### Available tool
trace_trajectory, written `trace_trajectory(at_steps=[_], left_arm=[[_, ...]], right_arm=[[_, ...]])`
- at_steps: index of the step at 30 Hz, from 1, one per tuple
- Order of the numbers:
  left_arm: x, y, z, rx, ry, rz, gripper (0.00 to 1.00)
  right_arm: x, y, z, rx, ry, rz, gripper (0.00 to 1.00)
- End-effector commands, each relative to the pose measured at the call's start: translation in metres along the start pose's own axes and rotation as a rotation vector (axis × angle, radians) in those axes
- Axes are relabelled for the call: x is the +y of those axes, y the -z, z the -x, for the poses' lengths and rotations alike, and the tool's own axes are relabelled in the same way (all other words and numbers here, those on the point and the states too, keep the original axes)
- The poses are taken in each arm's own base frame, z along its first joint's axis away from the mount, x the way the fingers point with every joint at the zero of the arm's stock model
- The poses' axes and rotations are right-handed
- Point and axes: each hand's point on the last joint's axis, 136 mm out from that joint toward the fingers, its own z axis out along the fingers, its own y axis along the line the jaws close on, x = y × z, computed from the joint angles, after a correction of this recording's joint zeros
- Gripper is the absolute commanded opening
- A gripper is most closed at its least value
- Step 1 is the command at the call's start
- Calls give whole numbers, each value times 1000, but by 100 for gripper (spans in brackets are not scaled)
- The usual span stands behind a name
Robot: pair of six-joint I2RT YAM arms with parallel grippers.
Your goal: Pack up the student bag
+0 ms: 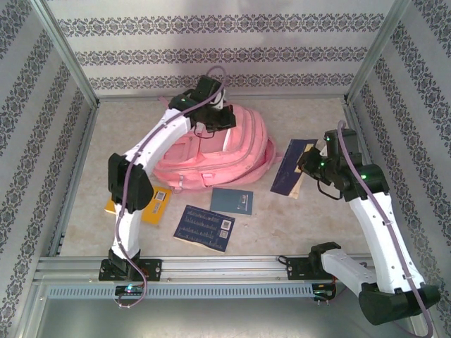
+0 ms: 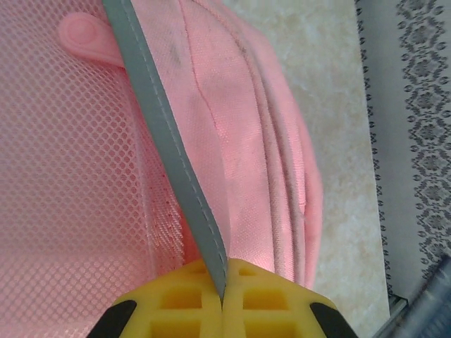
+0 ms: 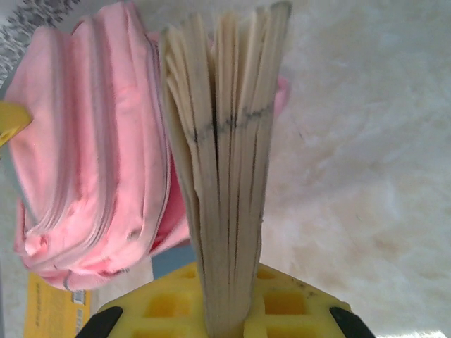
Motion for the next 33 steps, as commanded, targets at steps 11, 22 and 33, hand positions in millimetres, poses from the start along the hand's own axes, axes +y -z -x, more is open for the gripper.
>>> trace_trajectory(at_steps=[11, 22, 33], left_arm=[[-25, 106, 37, -99, 11, -307, 0], [-43, 113, 51, -114, 54, -466, 0], [-51, 113, 61, -130, 54, -508, 0]], right_arm=[[88, -71, 32, 39, -124, 550, 0], [158, -152, 1, 209, -111, 643, 0], [199, -269, -14, 295, -272, 618, 9]])
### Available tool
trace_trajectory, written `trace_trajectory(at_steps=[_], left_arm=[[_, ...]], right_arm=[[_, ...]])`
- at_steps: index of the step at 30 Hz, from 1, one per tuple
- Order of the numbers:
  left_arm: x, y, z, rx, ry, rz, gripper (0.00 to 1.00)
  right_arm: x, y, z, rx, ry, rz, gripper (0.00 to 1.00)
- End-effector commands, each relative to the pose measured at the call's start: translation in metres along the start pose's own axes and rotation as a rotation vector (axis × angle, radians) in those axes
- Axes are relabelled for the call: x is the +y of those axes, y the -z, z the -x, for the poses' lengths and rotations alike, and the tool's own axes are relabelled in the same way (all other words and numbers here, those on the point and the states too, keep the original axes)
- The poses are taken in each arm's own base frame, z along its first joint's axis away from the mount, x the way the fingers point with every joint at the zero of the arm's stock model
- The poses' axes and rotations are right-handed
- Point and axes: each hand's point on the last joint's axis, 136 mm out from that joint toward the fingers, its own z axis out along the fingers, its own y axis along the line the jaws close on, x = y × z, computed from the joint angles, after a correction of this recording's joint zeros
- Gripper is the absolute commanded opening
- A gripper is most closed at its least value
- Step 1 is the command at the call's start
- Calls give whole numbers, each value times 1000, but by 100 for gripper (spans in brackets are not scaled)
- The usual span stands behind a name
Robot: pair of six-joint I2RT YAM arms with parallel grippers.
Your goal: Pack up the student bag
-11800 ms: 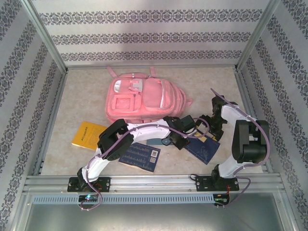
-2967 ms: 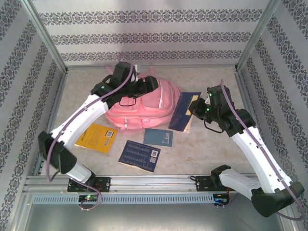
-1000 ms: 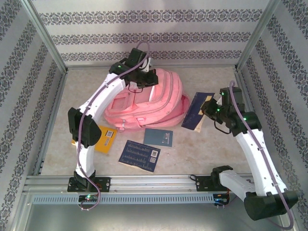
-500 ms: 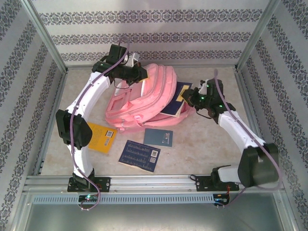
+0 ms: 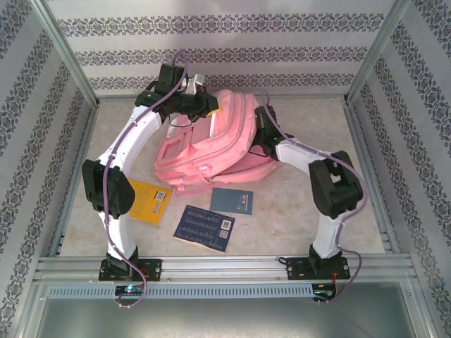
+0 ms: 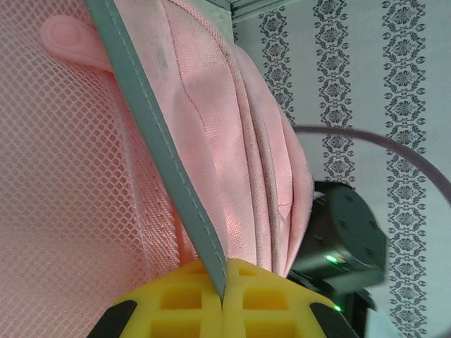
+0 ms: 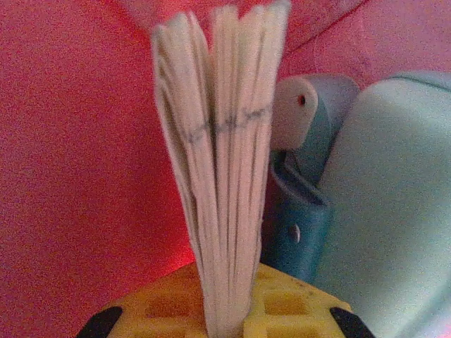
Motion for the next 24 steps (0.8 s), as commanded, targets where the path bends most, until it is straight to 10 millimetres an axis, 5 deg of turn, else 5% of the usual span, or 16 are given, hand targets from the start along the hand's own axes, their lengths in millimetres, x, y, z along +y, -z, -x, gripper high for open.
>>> trace_trajectory(at_steps=[1, 4, 7, 18, 24], left_arm=[[-60, 23, 17, -70, -142, -172, 0], [-57, 21, 22, -76, -137, -169, 0], [-53, 22, 26, -84, -133, -162, 0], [-23, 14, 43, -114, -104, -69, 0], [-9, 3, 44, -107, -93, -13, 0]], right_arm=[[27, -24, 9, -5, -48, 133, 30], [42, -25, 5, 14, 1, 168, 53], [44, 0, 12, -58, 104, 97, 66], [25, 120, 33, -249, 232, -265, 73], [-11, 194, 10, -377, 270, -539, 70]])
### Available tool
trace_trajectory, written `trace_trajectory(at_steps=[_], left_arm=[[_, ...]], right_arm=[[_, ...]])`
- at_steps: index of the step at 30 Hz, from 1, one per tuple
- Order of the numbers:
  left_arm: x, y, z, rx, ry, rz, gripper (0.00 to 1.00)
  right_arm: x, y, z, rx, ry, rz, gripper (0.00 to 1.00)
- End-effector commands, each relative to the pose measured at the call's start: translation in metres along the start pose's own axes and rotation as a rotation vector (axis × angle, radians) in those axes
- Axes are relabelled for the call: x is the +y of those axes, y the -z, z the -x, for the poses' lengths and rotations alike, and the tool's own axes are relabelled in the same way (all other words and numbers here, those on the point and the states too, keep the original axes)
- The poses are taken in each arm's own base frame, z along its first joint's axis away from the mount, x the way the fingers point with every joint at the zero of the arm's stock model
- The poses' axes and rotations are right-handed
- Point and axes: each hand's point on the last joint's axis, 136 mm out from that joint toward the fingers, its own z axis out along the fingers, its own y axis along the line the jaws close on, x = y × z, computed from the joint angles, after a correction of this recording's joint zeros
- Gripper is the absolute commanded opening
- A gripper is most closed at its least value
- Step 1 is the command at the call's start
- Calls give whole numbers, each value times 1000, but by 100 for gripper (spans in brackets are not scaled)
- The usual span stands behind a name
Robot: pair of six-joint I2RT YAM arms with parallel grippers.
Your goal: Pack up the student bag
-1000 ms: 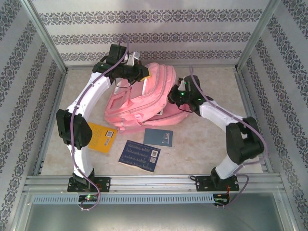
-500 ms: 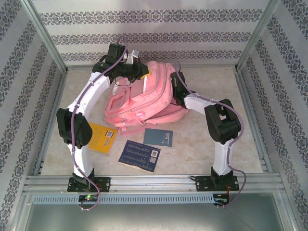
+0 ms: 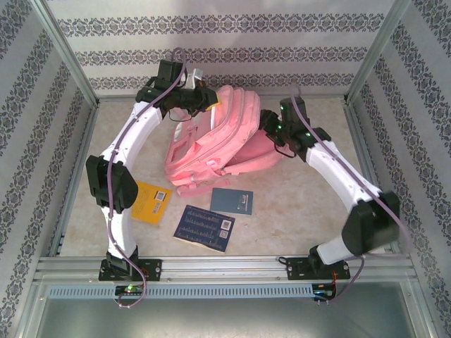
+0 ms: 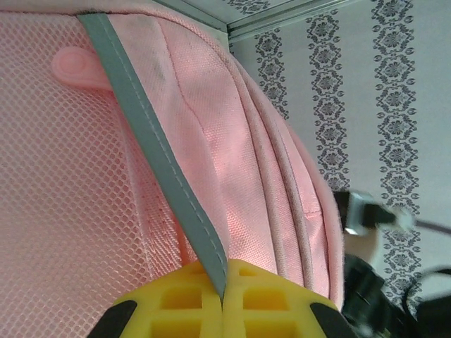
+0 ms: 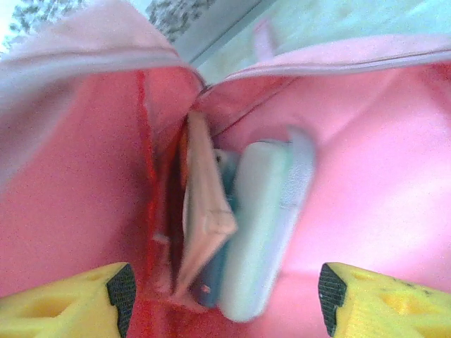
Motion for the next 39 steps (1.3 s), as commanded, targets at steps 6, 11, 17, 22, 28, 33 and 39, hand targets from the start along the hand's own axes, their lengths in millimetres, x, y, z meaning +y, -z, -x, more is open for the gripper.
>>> trace_trajectory(at_steps=[6, 11, 17, 22, 28, 33, 39], left_arm=[[-8, -9, 11, -45, -95, 17, 0], [15, -25, 11, -27, -105, 95, 5], [28, -30, 4, -3, -84, 163, 33], [28, -19, -43, 49, -115, 221, 49], [76, 8, -122, 100, -58, 312, 52], [128, 18, -182, 161, 11, 381, 53], [166, 0, -221, 223, 26, 422, 52]], right_arm=[[-61, 60, -69, 81, 142, -131, 70], [-83, 75, -120, 225, 154, -67, 70], [-96, 76, -169, 404, 140, 0, 69], [-101, 73, -182, 460, 155, 6, 68], [-104, 58, -196, 531, 114, -7, 65], [-100, 45, -203, 571, 116, -12, 65], [-100, 20, -215, 636, 27, -11, 64]])
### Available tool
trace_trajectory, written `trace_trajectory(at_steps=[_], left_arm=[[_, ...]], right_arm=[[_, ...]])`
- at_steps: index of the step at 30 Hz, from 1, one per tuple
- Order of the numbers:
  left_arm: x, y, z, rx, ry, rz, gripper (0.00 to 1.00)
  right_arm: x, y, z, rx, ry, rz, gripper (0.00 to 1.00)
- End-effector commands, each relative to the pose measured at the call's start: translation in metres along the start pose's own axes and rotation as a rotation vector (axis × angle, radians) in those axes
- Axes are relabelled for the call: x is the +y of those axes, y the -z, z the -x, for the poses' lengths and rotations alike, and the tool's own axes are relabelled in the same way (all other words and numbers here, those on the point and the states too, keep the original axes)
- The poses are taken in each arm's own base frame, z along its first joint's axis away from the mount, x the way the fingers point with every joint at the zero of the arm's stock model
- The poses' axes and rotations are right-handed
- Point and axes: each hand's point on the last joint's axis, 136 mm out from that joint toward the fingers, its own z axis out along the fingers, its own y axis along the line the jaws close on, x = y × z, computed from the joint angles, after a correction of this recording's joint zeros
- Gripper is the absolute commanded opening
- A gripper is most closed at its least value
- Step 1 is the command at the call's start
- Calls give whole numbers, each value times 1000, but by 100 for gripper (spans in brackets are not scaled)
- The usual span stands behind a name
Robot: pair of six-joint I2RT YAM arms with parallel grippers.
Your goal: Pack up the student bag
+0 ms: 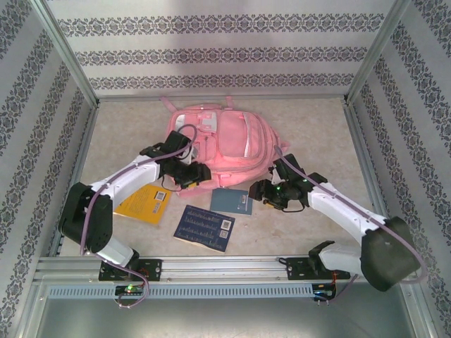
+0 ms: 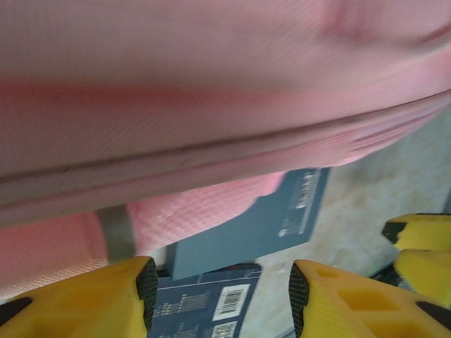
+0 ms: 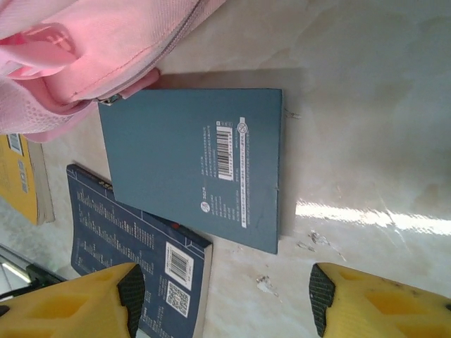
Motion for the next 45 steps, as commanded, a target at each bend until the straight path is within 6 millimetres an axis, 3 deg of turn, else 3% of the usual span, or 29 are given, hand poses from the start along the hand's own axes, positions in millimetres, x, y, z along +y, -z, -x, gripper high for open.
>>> trace_trajectory(at_steps=[1, 11, 23, 30, 38, 45], left_arm=[[-7, -19, 5, -37, -55, -11, 52], [2, -66, -15, 38, -81, 43, 43], [29, -68, -39, 51, -54, 107, 46], [29, -82, -44, 85, -49, 92, 46], [13, -99, -54, 125, -91, 81, 40], [15, -104, -60, 146, -95, 88, 33]], right_arm=[[16, -12, 6, 29, -40, 80, 63], [-2, -51, 17, 104, -115, 24, 55], [-11, -58, 13, 130, -102, 6, 53], [-9, -63, 10, 157, -101, 27, 53], [12, -69, 7, 226, -96, 133, 52], [41, -41, 13, 203, -70, 244, 52]])
